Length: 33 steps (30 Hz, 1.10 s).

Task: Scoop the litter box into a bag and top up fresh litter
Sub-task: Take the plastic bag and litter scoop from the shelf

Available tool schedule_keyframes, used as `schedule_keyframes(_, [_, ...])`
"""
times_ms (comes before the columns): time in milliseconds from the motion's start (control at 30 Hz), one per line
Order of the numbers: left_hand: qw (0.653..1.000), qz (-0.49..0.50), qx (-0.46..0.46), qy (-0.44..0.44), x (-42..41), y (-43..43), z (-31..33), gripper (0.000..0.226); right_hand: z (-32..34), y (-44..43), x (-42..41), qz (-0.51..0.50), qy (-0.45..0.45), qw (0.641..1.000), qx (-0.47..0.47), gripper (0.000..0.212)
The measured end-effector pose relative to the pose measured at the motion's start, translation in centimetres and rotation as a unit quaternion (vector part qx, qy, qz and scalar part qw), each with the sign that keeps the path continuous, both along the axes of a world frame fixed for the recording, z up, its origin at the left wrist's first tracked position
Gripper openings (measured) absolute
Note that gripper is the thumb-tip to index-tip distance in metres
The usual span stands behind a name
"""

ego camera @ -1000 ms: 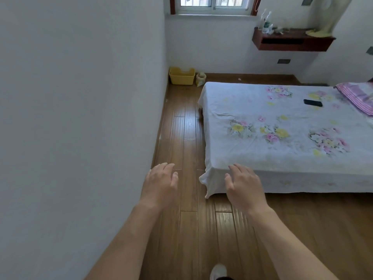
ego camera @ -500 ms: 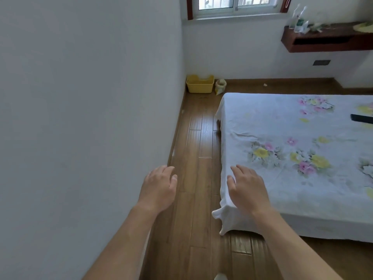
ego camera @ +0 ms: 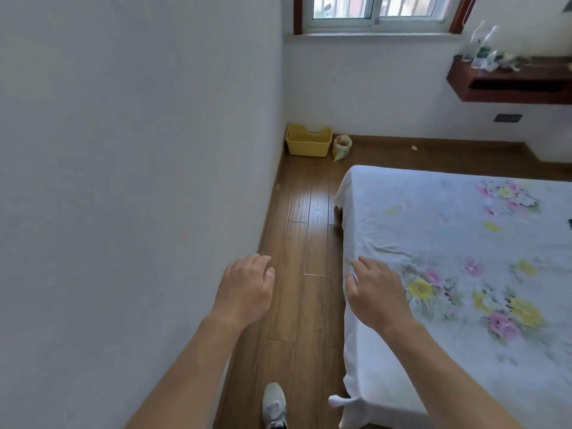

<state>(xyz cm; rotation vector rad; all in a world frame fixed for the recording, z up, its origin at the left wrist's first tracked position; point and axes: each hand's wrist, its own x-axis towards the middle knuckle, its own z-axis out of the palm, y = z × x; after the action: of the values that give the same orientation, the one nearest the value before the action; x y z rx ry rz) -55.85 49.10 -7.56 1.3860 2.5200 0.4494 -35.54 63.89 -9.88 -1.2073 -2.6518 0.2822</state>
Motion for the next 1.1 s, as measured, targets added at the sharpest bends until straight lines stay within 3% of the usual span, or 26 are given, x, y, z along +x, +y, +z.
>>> schedule_keyframes(200, [0.999, -0.034, 0.013, -0.021, -8.2, 9.9, 0.4, 0.038, 0.8, 7.6, -7.5, -0.026, -0.008, 0.999, 0.033, 0.028])
schedule_keyframes(367, [0.997, -0.063, 0.027, -0.033, -12.1, 18.2, 1.6, 0.041, 1.6, 14.7, -11.5, -0.049, 0.009, 0.998, 0.048, 0.016])
schedule_keyframes(633, [0.998, -0.067, 0.007, -0.014, -18.5, 33.6, 0.7, 0.04, -0.7, 30.2, -17.7, -0.051, 0.003, 0.998, 0.041, 0.018])
schedule_keyframes(1100, [0.998, -0.056, 0.012, 0.024, -29.1, 58.8, 2.2, 0.041, 1.7, 56.7, -27.9, -0.05, 0.024, 0.996, 0.073, 0.017])
